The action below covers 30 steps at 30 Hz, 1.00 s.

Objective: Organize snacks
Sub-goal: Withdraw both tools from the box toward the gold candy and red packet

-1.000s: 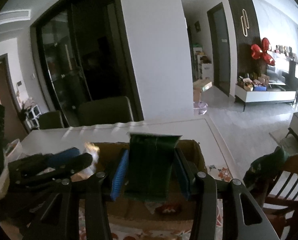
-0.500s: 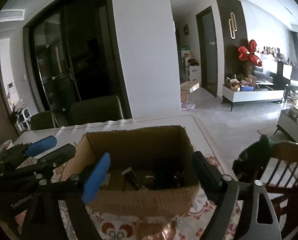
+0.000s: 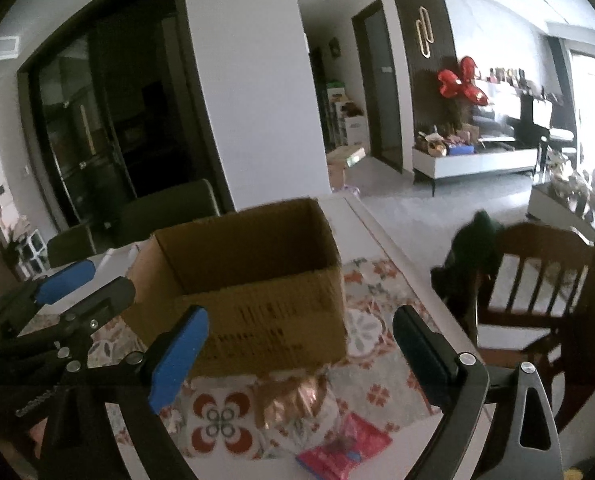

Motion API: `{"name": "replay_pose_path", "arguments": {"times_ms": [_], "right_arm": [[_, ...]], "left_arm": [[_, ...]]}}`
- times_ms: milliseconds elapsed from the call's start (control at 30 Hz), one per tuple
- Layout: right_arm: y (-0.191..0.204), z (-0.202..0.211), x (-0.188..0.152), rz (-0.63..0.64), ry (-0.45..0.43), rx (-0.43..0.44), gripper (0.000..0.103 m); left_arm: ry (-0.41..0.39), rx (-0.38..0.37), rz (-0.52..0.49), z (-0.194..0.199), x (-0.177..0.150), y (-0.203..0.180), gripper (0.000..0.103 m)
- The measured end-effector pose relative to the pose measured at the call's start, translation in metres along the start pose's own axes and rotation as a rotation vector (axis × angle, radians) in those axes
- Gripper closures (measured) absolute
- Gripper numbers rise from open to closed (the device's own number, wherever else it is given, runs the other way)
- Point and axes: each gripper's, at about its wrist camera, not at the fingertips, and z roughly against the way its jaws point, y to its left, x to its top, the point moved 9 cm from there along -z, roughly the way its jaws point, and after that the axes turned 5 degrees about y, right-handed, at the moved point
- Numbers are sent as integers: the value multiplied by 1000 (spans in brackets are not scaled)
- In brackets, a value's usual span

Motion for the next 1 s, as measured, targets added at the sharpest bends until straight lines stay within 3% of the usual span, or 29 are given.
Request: {"name": "replay_pose_path", "arguments": {"times_ms": [433, 1000], "right_arm": [[-29, 6, -57, -101, 38, -35, 9], [-50, -25, -118, -123, 182, -84, 9]], "left_arm": [[47, -76, -112, -17, -37, -39, 40], [188, -146, -265, -57, -92, -64, 38]]}}
